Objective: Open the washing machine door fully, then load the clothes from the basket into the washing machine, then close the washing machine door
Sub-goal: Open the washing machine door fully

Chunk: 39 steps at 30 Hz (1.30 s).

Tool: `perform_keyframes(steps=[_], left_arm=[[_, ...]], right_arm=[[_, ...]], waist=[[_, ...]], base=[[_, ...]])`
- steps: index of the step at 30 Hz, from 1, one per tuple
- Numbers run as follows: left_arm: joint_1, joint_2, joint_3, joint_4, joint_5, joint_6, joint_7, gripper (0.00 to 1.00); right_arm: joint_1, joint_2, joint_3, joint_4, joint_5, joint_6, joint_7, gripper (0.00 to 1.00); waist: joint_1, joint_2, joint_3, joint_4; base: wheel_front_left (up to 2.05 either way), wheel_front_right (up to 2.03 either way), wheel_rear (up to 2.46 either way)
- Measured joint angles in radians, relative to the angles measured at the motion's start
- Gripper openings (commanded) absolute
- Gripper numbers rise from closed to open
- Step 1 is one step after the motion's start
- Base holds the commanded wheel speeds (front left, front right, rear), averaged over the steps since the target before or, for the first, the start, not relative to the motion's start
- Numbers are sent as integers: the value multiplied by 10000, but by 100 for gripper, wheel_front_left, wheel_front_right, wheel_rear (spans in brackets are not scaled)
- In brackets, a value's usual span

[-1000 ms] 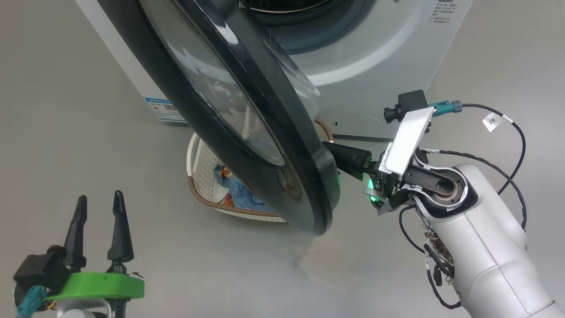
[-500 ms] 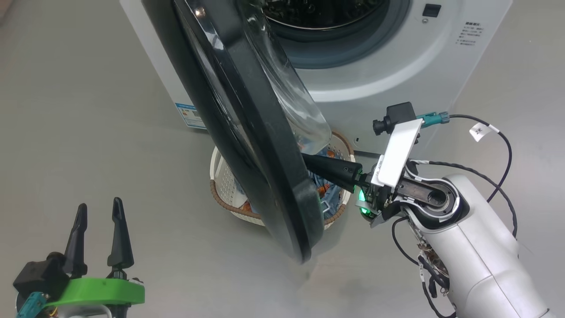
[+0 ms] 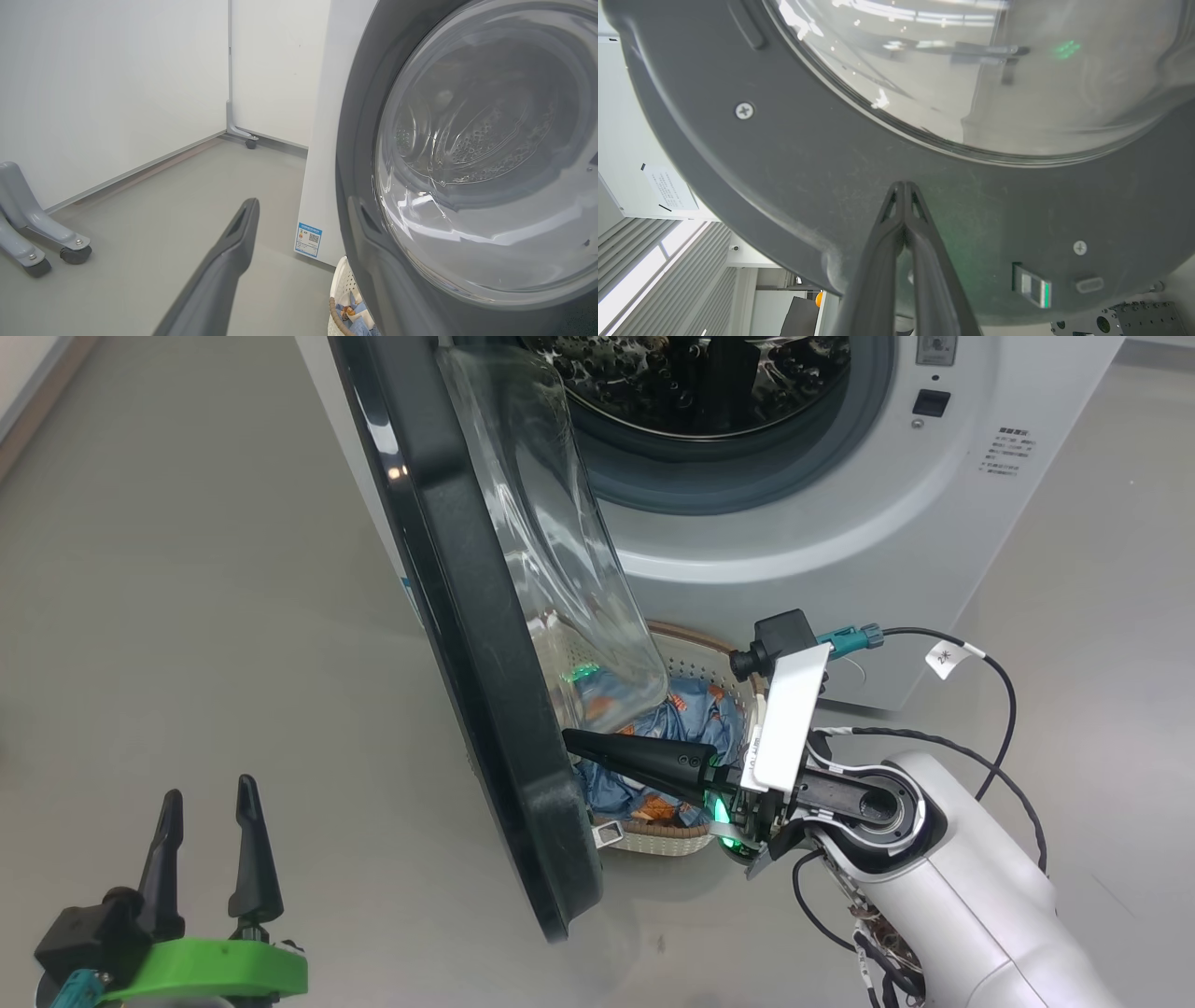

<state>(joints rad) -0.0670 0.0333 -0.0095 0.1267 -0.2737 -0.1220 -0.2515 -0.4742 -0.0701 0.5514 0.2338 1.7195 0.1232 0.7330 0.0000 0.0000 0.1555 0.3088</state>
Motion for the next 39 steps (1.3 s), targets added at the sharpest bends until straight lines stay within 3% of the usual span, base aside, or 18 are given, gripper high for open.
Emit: perform_keyframes(steps=[20, 39], left_arm=[[77, 0, -295, -21, -178, 0, 0, 100], [314, -2, 198, -79, -261, 0, 0, 100]], right_arm=[[93, -15, 1168, -173, 453, 0, -1053, 0], [61, -2, 1572, -128, 267, 0, -1569, 0]], waist=[[0, 0, -194, 662], [0, 0, -421, 525]], base=[[0, 0, 0], [0, 0, 0]])
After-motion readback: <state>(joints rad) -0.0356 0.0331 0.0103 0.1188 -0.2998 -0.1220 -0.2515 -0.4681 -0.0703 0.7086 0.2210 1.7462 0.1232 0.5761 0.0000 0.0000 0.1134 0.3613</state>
